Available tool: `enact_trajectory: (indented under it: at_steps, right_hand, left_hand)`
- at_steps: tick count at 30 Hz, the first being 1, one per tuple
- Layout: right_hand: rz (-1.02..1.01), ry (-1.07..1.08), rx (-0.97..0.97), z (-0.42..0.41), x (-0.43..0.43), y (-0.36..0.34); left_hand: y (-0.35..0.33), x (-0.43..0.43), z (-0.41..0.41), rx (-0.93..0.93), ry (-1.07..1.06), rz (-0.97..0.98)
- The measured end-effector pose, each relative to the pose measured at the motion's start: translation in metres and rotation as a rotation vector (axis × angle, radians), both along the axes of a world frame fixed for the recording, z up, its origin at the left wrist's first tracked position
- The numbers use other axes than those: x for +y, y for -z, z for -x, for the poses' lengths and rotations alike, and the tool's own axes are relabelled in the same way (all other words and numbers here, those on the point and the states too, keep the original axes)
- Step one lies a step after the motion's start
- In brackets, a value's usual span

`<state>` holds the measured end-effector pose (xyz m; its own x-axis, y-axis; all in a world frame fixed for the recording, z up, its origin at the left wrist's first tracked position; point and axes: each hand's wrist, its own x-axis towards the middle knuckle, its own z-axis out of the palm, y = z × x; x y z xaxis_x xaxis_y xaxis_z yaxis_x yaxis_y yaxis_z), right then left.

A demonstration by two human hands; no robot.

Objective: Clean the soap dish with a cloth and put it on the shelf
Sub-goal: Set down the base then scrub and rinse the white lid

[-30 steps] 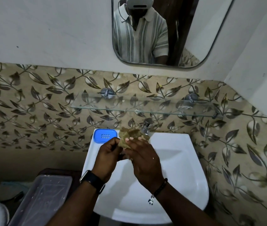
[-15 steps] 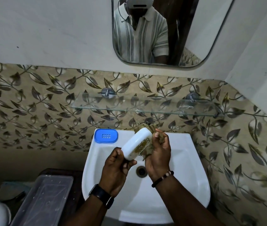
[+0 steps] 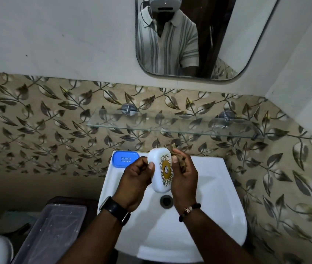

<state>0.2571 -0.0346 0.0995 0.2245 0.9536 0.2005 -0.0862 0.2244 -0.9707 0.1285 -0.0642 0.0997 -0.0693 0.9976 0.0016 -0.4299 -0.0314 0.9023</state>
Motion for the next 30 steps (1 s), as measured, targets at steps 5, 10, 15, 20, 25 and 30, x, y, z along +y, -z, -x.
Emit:
enact_trajectory:
  at_steps: [5,10,15,20,25,30]
  right_hand:
    - [0.186,0.103,-0.014,0.015,-0.025,0.031]
    - [-0.133,-0.090,-0.328,0.021,-0.055,0.018]
    - [-0.397,-0.291,-0.517,0.002,-0.016,0.004]
    - [-0.200,-0.092,-0.384,-0.005,-0.008,0.029]
    - [-0.504,-0.202,-0.594,-0.007,-0.050,0.039]
    - [-0.530,-0.316,-0.684,-0.005,-0.022,0.010]
  left_hand:
    - [0.012,-0.004,-0.011,0.073,-0.174,-0.012]
    - [0.015,-0.003,-0.010,0.040,-0.188,0.000]
    - [0.021,-0.007,-0.014,-0.014,-0.068,0.046]
    - [0.011,-0.007,-0.013,-0.100,-0.114,0.026]
    - [0.009,-0.001,-0.004,-0.201,-0.154,0.073]
    - [0.017,-0.003,-0.009,0.024,-0.064,0.033]
